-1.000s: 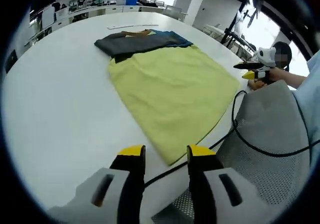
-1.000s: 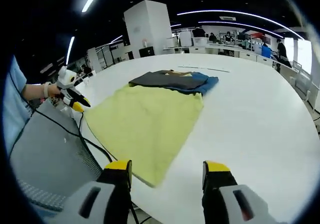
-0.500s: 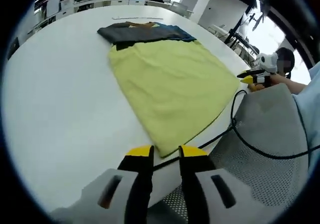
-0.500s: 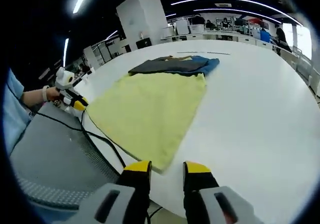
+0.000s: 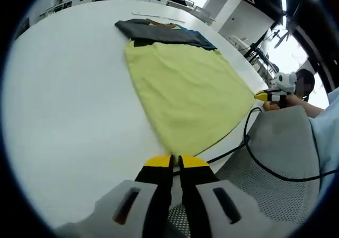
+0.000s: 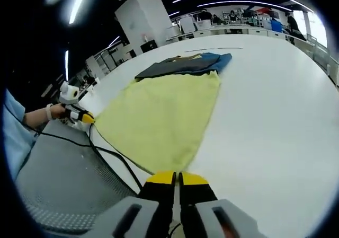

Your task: Fold the garment on the visible template until the final outline fits inside the template.

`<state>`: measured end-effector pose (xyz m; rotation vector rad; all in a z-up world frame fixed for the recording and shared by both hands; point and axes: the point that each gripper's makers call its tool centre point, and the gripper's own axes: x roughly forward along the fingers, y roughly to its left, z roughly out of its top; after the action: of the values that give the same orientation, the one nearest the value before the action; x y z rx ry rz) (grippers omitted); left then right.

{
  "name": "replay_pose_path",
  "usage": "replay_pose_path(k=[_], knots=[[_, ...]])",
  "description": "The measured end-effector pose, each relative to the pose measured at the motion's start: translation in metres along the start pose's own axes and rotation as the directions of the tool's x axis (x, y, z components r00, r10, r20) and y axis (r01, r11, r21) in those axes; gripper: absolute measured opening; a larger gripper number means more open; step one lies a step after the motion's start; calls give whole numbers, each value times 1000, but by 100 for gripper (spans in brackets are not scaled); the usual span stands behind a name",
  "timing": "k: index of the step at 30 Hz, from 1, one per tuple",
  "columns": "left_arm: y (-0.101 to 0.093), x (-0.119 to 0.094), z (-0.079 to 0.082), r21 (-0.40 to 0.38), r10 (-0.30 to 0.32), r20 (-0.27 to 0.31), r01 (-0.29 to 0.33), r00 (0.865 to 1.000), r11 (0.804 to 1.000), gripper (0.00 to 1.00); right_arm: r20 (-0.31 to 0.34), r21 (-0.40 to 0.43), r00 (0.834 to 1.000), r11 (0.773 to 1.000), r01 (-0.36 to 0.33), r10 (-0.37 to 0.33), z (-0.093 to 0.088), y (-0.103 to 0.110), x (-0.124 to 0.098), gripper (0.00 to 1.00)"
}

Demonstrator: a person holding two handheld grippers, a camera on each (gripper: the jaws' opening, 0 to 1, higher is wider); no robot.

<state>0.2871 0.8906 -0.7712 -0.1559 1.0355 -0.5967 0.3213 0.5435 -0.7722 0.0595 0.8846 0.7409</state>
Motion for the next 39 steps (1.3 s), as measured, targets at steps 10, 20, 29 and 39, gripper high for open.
replay_pose_path(k=[10,20,29,39], knots=[[-6,-19,23,-31,-10,78,13,997,999,0,93,99,993,991,-86,76,34,11,-22,0],[-24,-53,51,-88,-28,184,45,983,995,0,151,111,979,982,-152,134,51,31,-50,0],[-45,-74,40,-124,-60,186,84,981,989,0,135,122,977,975,-184,168,43,48,-70,0],[-65,-88,25,-168,-104,203,139,974,976,0,109,143,977,970,-199,184,34,60,-90,0]])
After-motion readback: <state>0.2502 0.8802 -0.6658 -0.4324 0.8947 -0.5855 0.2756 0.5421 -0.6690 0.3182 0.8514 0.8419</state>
